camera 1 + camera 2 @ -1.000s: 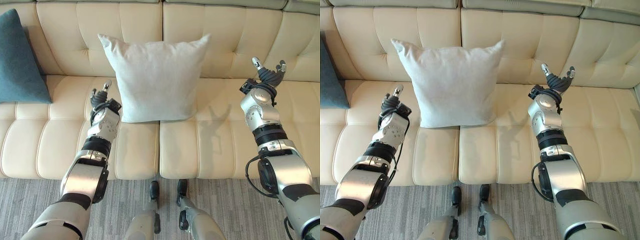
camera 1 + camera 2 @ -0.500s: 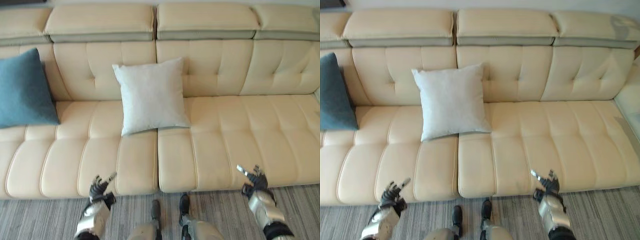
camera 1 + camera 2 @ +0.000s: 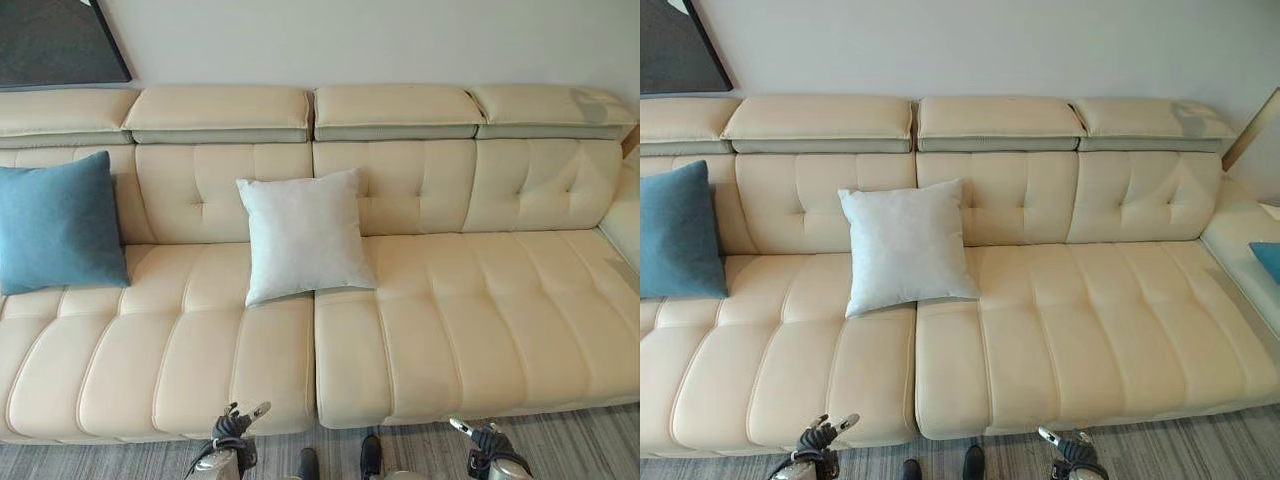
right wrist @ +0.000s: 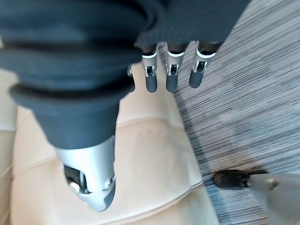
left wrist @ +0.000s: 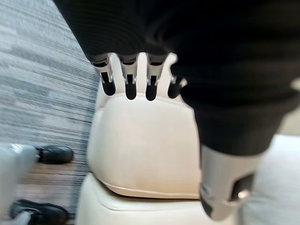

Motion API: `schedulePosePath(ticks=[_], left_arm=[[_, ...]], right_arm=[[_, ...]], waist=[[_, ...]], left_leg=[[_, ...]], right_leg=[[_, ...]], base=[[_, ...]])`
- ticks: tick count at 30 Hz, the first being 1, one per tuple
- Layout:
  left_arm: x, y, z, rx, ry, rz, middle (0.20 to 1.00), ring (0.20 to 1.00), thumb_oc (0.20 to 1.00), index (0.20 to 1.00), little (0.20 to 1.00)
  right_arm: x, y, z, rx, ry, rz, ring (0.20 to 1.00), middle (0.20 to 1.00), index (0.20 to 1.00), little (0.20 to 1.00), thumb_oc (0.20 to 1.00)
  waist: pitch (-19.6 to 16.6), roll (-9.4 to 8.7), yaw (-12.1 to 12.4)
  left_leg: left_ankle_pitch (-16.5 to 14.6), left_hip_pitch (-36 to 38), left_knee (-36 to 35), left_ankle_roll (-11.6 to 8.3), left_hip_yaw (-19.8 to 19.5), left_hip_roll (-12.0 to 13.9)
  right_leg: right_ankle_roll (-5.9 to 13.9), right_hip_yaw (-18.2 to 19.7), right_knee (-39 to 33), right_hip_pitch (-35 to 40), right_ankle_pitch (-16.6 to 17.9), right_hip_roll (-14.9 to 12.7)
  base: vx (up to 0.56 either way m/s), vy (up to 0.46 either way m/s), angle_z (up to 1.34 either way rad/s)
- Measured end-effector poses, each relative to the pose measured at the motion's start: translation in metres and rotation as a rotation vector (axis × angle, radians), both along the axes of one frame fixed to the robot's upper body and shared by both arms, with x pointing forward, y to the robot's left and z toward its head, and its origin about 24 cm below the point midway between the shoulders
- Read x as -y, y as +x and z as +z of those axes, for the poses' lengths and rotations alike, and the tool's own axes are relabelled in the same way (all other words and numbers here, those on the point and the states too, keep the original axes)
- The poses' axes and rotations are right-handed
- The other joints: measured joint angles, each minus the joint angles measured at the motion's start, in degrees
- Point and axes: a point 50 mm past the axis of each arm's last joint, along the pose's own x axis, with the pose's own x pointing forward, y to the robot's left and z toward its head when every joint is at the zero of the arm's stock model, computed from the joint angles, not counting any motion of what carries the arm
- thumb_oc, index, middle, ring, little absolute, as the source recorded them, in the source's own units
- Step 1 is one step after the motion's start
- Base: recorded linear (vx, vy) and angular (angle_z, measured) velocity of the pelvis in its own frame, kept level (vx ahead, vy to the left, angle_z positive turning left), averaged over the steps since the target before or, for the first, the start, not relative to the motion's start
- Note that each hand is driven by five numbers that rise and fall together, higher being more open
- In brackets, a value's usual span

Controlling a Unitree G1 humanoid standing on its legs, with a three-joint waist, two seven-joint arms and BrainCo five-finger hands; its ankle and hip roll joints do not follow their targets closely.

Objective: Pick up all the scattered cushions and arrange them neatly on the sofa.

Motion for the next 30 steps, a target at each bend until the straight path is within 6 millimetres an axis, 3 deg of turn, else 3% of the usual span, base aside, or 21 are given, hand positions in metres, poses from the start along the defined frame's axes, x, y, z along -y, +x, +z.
schedulePosePath(ticks=[2,3,4,6,7,8,9,11,12,15,16,18,19,20,23,28,30], left_arm=[[0.001,0.000,0.000,0.000,-0.002,0.002,1.000,1.000,1.000,1.000,1.000],[0.000,-0.002,-0.001,-0.005,-0.001,0.003,1.000,1.000,1.000,1.000,1.000],[-0.003,-0.005,-0.002,-0.016,0.005,0.005,1.000,1.000,1.000,1.000,1.000],[-0.010,-0.014,-0.005,-0.052,0.022,0.016,1.000,1.000,1.000,1.000,1.000],[-0.014,-0.015,-0.004,-0.051,0.028,0.031,1.000,1.000,1.000,1.000,1.000],[-0.017,-0.016,-0.004,-0.056,0.031,0.045,1.000,1.000,1.000,1.000,1.000],[-0.016,-0.025,-0.009,-0.092,0.024,0.062,1.000,1.000,1.000,1.000,1.000],[-0.013,-0.025,-0.010,-0.095,0.017,0.068,1.000,1.000,1.000,1.000,1.000],[-0.007,-0.028,-0.013,-0.105,-0.001,0.070,1.000,1.000,1.000,1.000,1.000],[0.003,-0.032,-0.016,-0.118,-0.025,0.073,1.000,1.000,1.000,1.000,1.000],[0.008,-0.031,-0.016,-0.115,-0.037,0.063,1.000,1.000,1.000,1.000,1.000],[0.011,-0.027,-0.015,-0.101,-0.046,0.058,1.000,1.000,1.000,1.000,1.000],[0.011,-0.031,-0.016,-0.111,-0.050,0.063,1.000,1.000,1.000,1.000,1.000],[0.010,-0.031,-0.016,-0.109,-0.050,0.067,1.000,1.000,1.000,1.000,1.000],[0.011,-0.022,-0.014,-0.084,-0.061,0.075,1.000,1.000,1.000,1.000,1.000],[0.014,-0.012,-0.011,-0.048,-0.088,0.068,1.000,1.000,1.000,1.000,1.000],[0.018,-0.007,-0.010,-0.037,-0.092,0.037,1.000,1.000,1.000,1.000,1.000]], right_arm=[[-0.001,0.006,0.001,0.008,0.002,0.004,1.000,1.000,1.000,1.000,1.000],[-0.001,0.005,0.000,0.005,0.006,0.005,1.000,1.000,1.000,1.000,1.000],[-0.002,0.004,0.000,0.000,0.008,0.003,1.000,1.000,1.000,1.000,1.000],[-0.005,0.003,-0.001,-0.001,0.017,0.003,1.000,1.000,1.000,1.000,1.000],[-0.007,0.006,-0.001,0.005,0.021,0.005,1.000,1.000,1.000,1.000,1.000],[-0.009,0.007,-0.001,0.008,0.025,0.006,1.000,1.000,1.000,1.000,1.000],[-0.008,0.014,0.003,0.031,0.017,0.015,1.000,1.000,1.000,1.000,1.000],[-0.008,0.016,0.003,0.036,0.013,0.024,1.000,1.000,1.000,1.000,1.000],[-0.007,0.013,0.003,0.021,0.000,0.051,1.000,1.000,1.000,1.000,1.000],[-0.003,0.010,0.003,0.020,-0.010,0.048,1.000,1.000,1.000,1.000,1.000],[-0.002,0.014,0.006,0.038,-0.014,0.052,1.000,1.000,1.000,1.000,1.000],[-0.005,0.017,0.008,0.048,-0.019,0.082,1.000,1.000,1.000,1.000,1.000],[-0.006,0.020,0.008,0.051,-0.024,0.102,1.000,1.000,1.000,1.000,1.000],[-0.004,0.019,0.009,0.052,-0.029,0.105,1.000,1.000,1.000,1.000,1.000],[0.002,0.018,0.008,0.029,-0.055,0.119,1.000,1.000,1.000,1.000,1.000],[-0.002,0.014,0.006,0.009,-0.056,0.155,1.000,1.000,1.000,1.000,1.000],[0.000,0.011,0.005,-0.001,-0.060,0.152,1.000,1.000,1.000,1.000,1.000]], waist=[[1.4,1.36,0.1],[1.6,2.07,0.1],[1.5,2.12,0.1],[1.3,1.16,0.4],[0.7,-0.12,0.5],[0.7,-1.01,0.9],[0.8,0.79,0.8],[0.7,1.46,0.5],[0.6,3.09,0.4],[0.9,4.83,0.4],[1.1,4.90,0.3],[1.8,3.86,0.5],[2.3,2.61,0.6],[2.5,2.04,0.4],[2.7,1.94,0.2],[3.3,1.06,-0.1],[2.7,3.03,-1.3]], left_leg=[[-0.3,-0.4,0.0,0.97,0.6,1.6],[-0.3,-0.4,0.0,0.90,0.7,2.7],[-0.2,-0.4,0.2,0.80,0.7,2.9],[0.7,-0.2,0.1,-0.33,1.0,2.9],[1.7,-0.2,0.1,-1.54,1.2,2.7],[1.6,-0.3,0.1,-1.70,2.1,2.7],[2.5,-0.8,0.1,-2.91,1.9,4.5],[3.0,-1.0,0.1,-3.68,1.8,5.3],[4.1,-2.0,0.7,-5.30,0.6,6.6],[5.8,-3.3,2.0,-7.31,-1.0,8.4],[8.7,-4.6,2.0,-9.53,-2.0,8.9],[11.8,-4.5,0.9,-10.37,-2.4,8.6],[10.7,-3.4,1.7,-10.31,-2.9,7.2],[7.9,-2.8,4.0,-10.48,-3.8,5.4],[2.8,-0.5,5.6,-7.74,-4.4,2.1],[-0.3,2.5,3.9,-4.92,-4.1,2.1],[-1.2,3.4,0.3,-3.69,-4.1,2.8]], right_leg=[[-0.58,-0.8,7.5,-2.2,-2.7,-0.4],[-0.28,0.6,16.2,-2.6,-6.9,-1.6],[0.40,1.1,19.1,-2.2,-9.2,-2.4],[2.06,1.0,16.8,3.2,-12.7,-4.5],[2.30,0.9,11.5,5.8,-12.4,-5.0],[1.03,1.2,7.5,7.1,-12.0,-5.0],[0.67,0.7,2.9,9.1,-9.3,-2.8],[-0.26,0.9,-0.1,10.2,-7.6,-1.6],[-1.42,0.6,-2.2,11.0,-6.2,0.2],[-3.04,-0.2,-2.2,10.9,-6.0,2.7],[-4.18,-1.1,-2.2,10.1,-5.7,3.0],[-5.89,-1.2,-2.2,9.5,-5.4,2.5],[-7.92,-1.2,-2.2,9.4,-4.7,1.8],[-8.74,-1.3,-2.2,9.4,-4.1,0.9],[-7.49,-0.7,-1.9,8.6,-3.3,0.4],[-6.83,-0.5,-2.2,8.6,-2.5,0.6],[-6.06,-1.5,-2.2,8.3,-2.5,1.7]], base=[[-0.10,-0.088,-0.20],[-0.09,-0.144,-0.13],[-0.11,-0.170,-0.09],[-0.16,-0.215,-0.13],[-0.20,-0.276,-0.34],[-0.20,-0.294,-0.32],[-0.24,-0.338,-0.17],[-0.26,-0.310,0.07],[-0.26,-0.251,0.11],[-0.26,-0.218,0.19],[-0.21,-0.153,0.30],[-0.16,-0.114,0.00],[-0.14,-0.088,-0.13],[-0.12,-0.063,-0.02],[-0.07,-0.019,0.02],[0.00,0.063,-0.08],[0.00,0.078,0.31]])
